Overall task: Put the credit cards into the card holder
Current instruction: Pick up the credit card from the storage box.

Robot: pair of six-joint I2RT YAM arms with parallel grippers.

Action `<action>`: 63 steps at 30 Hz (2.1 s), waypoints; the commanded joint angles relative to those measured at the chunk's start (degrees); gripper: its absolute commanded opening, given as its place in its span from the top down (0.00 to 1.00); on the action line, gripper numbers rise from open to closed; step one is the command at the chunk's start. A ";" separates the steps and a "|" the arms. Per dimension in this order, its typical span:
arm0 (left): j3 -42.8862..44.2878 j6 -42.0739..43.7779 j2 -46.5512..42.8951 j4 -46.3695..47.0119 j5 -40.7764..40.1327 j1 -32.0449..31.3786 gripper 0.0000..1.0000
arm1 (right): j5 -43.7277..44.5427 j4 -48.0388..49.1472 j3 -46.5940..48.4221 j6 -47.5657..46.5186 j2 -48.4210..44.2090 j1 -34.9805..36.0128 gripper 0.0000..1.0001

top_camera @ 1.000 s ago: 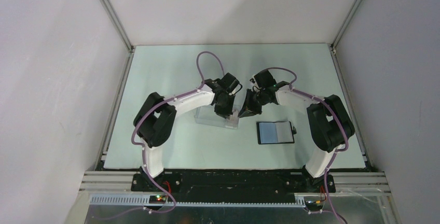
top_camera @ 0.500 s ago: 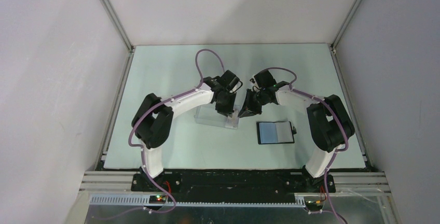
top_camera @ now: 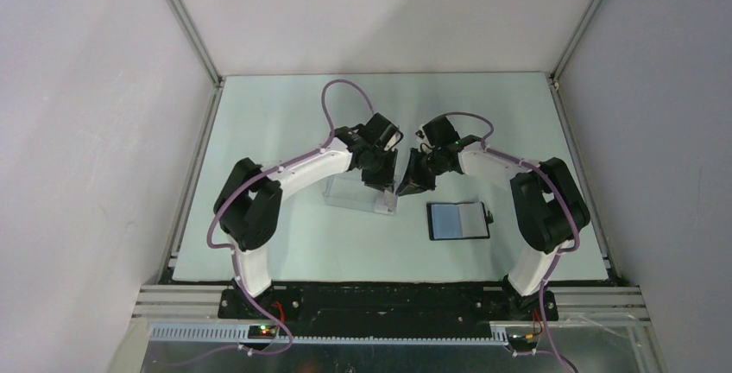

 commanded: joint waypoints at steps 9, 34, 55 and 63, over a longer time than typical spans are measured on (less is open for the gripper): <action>-0.95 -1.45 -0.52 4.32 1.63 -0.44 0.66 | -1.97 0.83 2.00 -0.72 1.05 1.05 0.95; -5.82 -3.02 -2.24 10.64 6.46 1.38 0.69 | -2.48 0.89 2.00 -0.83 0.87 0.86 0.95; -11.79 -4.43 -2.50 17.02 13.24 7.00 0.74 | -2.52 1.02 2.00 -0.78 0.67 0.84 0.95; -13.29 -4.70 -2.41 20.56 17.85 7.33 0.81 | -2.52 0.95 2.01 -0.87 0.61 0.88 0.95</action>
